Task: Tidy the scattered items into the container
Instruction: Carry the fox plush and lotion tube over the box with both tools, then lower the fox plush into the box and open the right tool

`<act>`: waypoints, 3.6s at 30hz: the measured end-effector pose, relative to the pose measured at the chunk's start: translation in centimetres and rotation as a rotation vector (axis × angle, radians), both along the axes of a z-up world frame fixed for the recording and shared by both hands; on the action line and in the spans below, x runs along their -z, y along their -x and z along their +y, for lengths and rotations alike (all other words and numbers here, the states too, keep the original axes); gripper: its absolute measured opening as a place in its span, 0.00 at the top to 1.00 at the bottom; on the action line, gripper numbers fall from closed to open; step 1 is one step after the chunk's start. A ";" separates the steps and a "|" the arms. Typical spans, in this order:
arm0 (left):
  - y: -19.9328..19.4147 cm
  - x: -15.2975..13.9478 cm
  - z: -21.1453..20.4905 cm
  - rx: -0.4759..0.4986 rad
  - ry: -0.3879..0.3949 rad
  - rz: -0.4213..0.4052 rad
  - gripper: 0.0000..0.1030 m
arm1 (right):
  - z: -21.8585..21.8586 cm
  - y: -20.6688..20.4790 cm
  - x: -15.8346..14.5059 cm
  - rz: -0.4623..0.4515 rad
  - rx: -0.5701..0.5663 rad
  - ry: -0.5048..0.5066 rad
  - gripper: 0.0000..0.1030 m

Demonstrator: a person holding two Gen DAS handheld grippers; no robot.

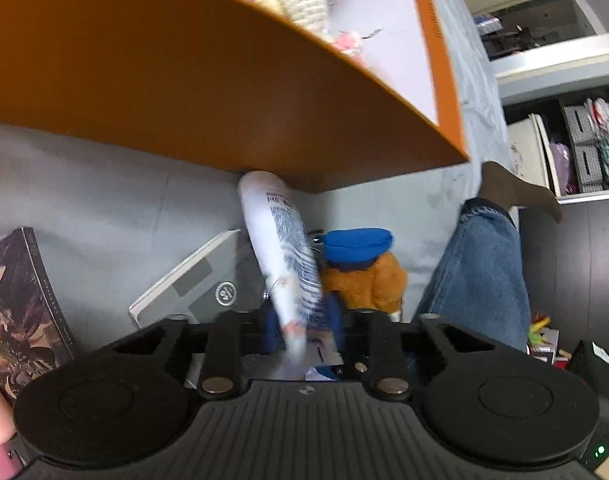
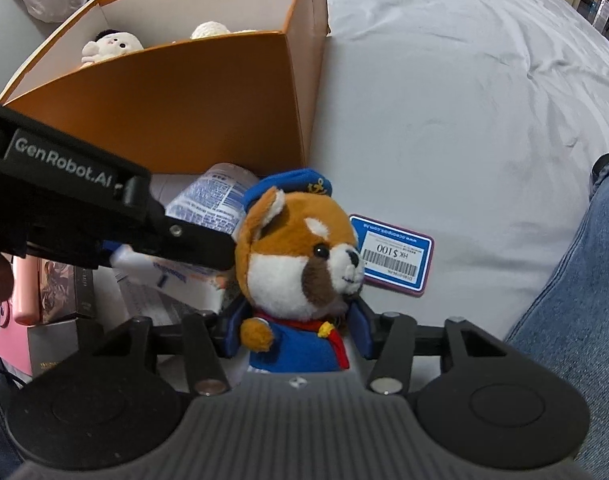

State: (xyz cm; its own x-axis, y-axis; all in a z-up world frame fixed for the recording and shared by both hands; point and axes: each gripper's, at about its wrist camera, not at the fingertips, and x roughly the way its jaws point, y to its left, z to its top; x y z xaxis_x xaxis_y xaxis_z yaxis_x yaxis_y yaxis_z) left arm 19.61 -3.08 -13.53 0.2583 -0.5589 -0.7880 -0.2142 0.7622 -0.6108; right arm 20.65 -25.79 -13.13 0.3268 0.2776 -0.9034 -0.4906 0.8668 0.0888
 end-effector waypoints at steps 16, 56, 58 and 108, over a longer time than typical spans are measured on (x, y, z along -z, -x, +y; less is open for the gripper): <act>5.8 -6.1 2.6 0.083 -0.182 -0.259 0.89 | -0.9 2.5 -5.4 -0.083 0.029 -0.103 0.56; -1.8 -13.2 12.1 -0.122 -0.421 -0.518 0.89 | 14.5 -9.6 -10.4 -0.090 -0.030 -0.366 0.56; -2.2 -12.1 12.5 -0.114 -0.449 -0.511 0.89 | 15.5 -10.5 -9.5 -0.056 -0.018 -0.369 0.56; -2.1 -12.2 15.4 -0.006 -0.502 -0.421 0.49 | 13.8 -13.4 -6.8 0.251 0.067 -0.038 0.35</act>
